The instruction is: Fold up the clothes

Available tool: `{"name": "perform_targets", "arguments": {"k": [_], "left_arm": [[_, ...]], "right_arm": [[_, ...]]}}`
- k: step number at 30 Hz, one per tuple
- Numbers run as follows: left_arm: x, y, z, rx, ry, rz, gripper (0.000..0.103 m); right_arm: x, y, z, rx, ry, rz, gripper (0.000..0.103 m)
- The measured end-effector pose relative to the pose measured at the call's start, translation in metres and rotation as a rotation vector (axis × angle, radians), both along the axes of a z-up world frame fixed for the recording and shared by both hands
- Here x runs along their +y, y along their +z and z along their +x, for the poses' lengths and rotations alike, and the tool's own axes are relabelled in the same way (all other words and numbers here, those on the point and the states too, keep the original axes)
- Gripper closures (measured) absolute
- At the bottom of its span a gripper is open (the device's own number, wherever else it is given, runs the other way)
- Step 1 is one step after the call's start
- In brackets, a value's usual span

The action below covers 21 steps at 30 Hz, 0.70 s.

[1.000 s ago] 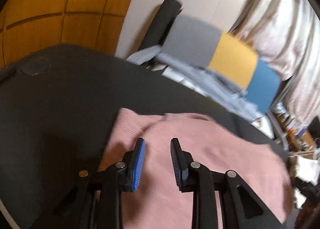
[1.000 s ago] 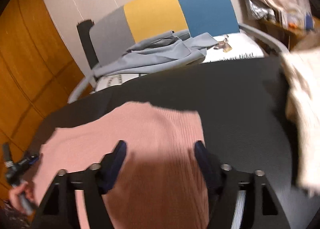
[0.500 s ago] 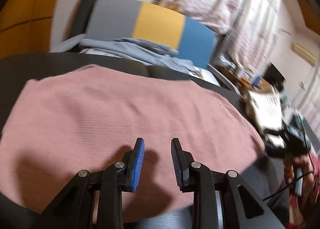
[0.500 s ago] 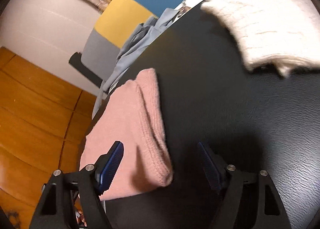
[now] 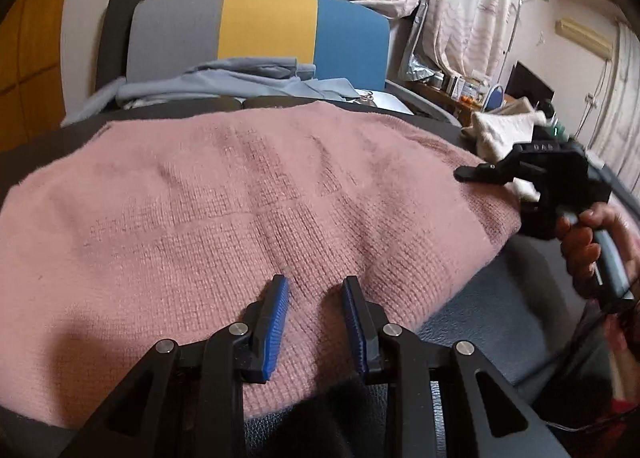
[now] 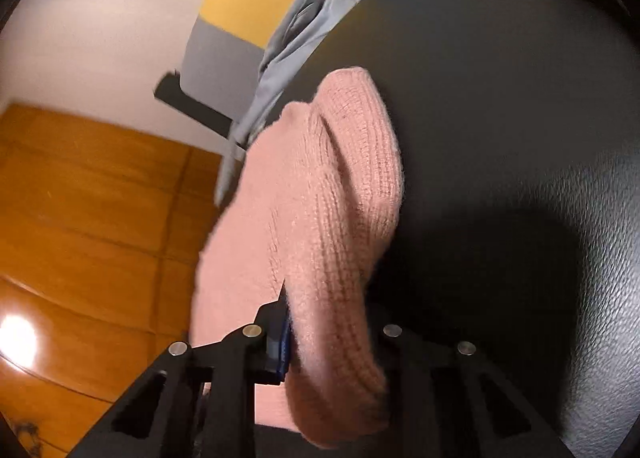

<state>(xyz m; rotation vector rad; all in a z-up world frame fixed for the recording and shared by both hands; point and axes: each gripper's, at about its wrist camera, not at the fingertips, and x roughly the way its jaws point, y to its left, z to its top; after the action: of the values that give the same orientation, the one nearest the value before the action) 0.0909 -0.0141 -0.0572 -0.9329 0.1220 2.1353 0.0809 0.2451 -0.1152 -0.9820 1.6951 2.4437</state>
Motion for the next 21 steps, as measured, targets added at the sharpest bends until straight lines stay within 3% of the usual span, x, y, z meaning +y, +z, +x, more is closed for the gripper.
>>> {"name": "perform_targets", "arguments": {"k": [3, 6, 12, 14, 15, 16, 19, 21], "left_arm": [[-0.021, 0.01, -0.011, -0.023, 0.038, 0.067, 0.075], [-0.061, 0.019, -0.027, 0.018, 0.179, 0.084, 0.075], [-0.161, 0.003, -0.065, 0.02, 0.472, 0.045, 0.075], [-0.189, -0.016, -0.076, -0.06, 0.509, 0.086, 0.076], [-0.201, -0.022, -0.078, -0.081, 0.483, 0.156, 0.076], [-0.208, -0.025, -0.075, -0.069, 0.469, 0.198, 0.076], [-0.213, -0.029, -0.069, -0.043, 0.452, 0.218, 0.076], [-0.21, -0.03, -0.066, -0.013, 0.447, 0.202, 0.076]], "right_arm": [[0.005, -0.008, 0.005, 0.033, -0.045, -0.132, 0.079], [0.006, 0.0, 0.007, 0.079, -0.068, -0.224, 0.081], [-0.024, 0.069, -0.028, 0.143, -0.004, -0.188, 0.084], [-0.04, 0.096, -0.047, 0.163, 0.028, -0.157, 0.088], [-0.052, 0.109, -0.057, 0.172, 0.05, -0.136, 0.089], [-0.063, 0.121, -0.067, 0.181, 0.072, -0.115, 0.089], [-0.102, 0.154, -0.099, 0.195, 0.152, -0.052, 0.089], [-0.142, 0.153, -0.124, 0.169, 0.23, -0.012, 0.097]]}}
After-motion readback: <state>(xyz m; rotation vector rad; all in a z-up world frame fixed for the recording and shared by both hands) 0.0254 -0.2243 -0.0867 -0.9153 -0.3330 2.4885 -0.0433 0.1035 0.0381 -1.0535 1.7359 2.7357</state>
